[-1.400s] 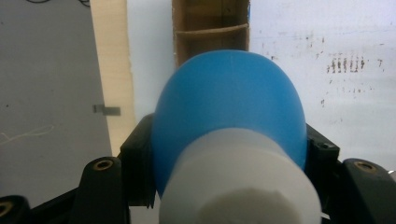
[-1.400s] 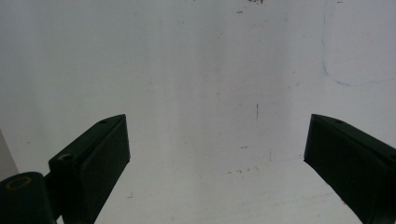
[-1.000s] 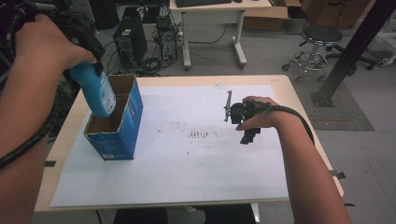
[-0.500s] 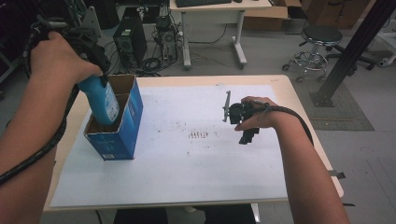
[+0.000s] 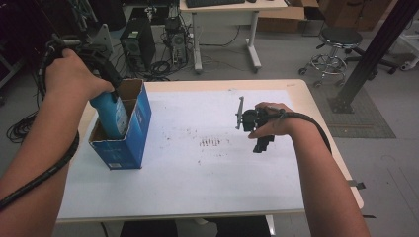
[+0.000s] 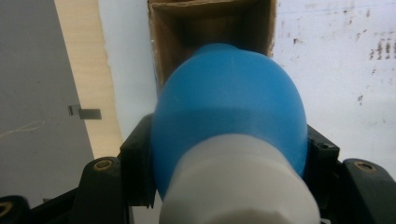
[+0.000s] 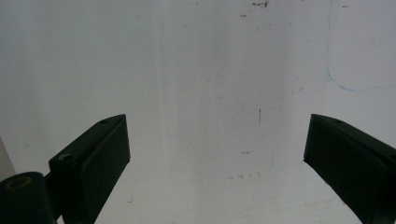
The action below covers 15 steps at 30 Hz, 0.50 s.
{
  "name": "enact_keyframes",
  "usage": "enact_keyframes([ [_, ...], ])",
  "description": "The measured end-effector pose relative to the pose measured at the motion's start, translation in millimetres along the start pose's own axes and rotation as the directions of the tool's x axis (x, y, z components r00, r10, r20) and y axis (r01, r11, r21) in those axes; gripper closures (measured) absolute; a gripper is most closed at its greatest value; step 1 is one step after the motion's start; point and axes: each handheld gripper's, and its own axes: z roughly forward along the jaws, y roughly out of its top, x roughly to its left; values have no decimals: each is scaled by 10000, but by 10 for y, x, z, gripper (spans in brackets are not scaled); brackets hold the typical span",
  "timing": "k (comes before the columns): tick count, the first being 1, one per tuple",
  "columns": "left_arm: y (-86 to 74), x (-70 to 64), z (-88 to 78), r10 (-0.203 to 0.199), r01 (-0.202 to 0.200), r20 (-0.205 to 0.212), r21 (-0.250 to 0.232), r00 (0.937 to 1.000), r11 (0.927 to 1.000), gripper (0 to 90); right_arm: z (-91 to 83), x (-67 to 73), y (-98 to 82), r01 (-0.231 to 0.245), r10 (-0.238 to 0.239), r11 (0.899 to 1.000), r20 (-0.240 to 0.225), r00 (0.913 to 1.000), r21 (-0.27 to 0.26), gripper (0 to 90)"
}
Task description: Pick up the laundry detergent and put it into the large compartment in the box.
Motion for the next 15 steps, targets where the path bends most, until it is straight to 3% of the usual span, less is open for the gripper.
enact_keyframes([
  [15, 18, 33, 324, -77, 77, -69, 10, 9999, 10000, 377, 9, -2, 16, 57, -57, 10000, 7, 10000, -14, 68],
])
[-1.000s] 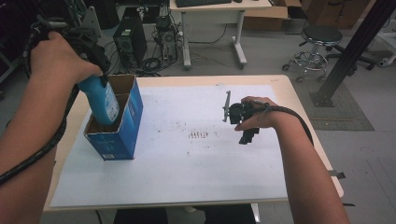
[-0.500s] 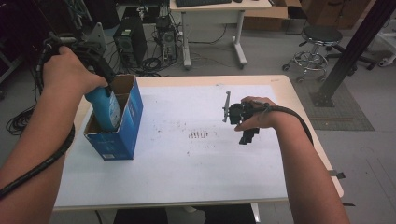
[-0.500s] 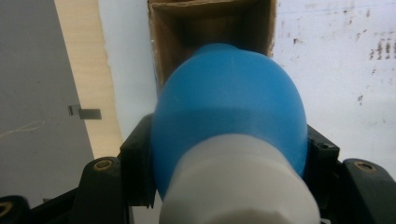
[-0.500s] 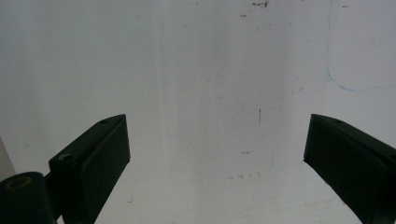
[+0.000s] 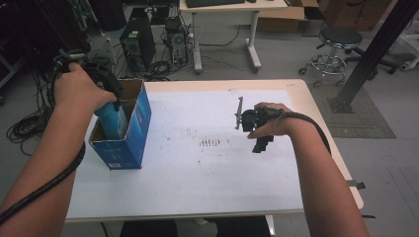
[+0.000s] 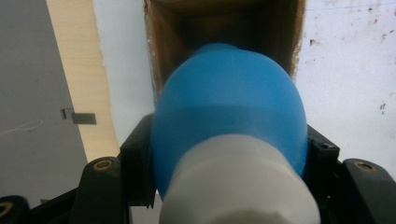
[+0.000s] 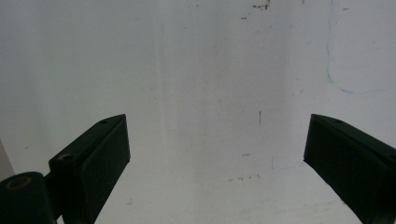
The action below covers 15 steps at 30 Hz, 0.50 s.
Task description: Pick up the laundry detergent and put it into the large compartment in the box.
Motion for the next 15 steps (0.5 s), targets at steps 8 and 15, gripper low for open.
enact_keyframes([
  [8, 5, -16, 144, 16, -16, 92, 83, 10000, 10000, 377, -4, 4, -4, -40, 40, 10000, 10, 10000, 5, 68],
  [15, 11, -26, 259, -37, 35, 80, 173, 10000, 9998, 377, -8, 9, -9, 3, -3, 10000, 13, 10000, -17, 68],
])
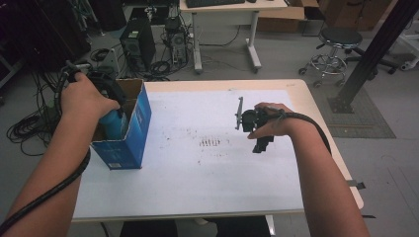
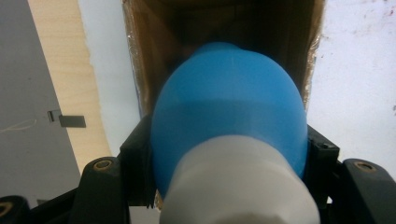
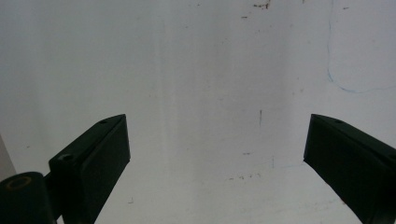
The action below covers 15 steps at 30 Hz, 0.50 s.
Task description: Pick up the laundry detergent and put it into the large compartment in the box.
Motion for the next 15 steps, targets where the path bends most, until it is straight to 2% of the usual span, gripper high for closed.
enact_keyframes([
  [15, 9, 1, 222, -79, 78, 112, 123, 9999, 9999, 377, 1, 0, 3, -9, 9, 10000, 20, 10000, 1, 68],
])
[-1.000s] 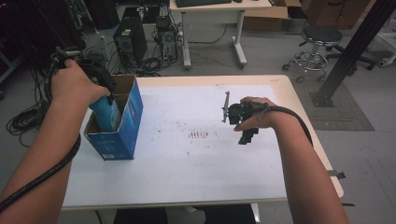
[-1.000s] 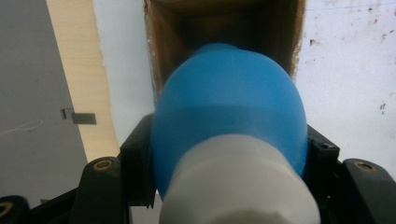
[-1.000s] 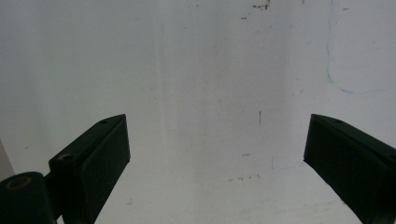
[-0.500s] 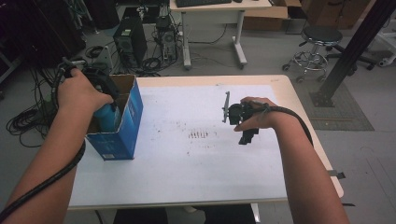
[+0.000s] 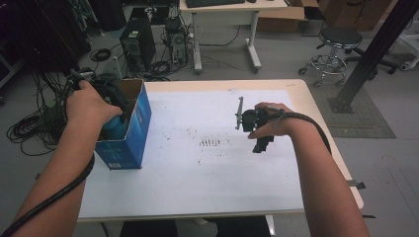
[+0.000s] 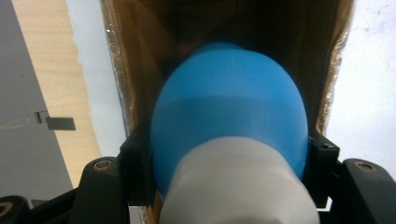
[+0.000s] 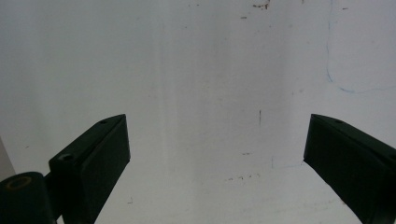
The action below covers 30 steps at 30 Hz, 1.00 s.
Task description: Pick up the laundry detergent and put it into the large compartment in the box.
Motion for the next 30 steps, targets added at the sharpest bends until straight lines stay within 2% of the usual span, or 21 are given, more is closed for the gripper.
enact_keyframes([
  [17, 26, 24, 206, -85, 82, 148, 198, 9999, 9998, 376, 14, -4, 14, 5, -5, 10000, -19, 10000, 20, 68],
  [30, 25, 34, 269, -89, 87, 110, 168, 9999, 9998, 376, 35, 0, 21, 37, -37, 10000, -23, 10000, 29, 68],
])
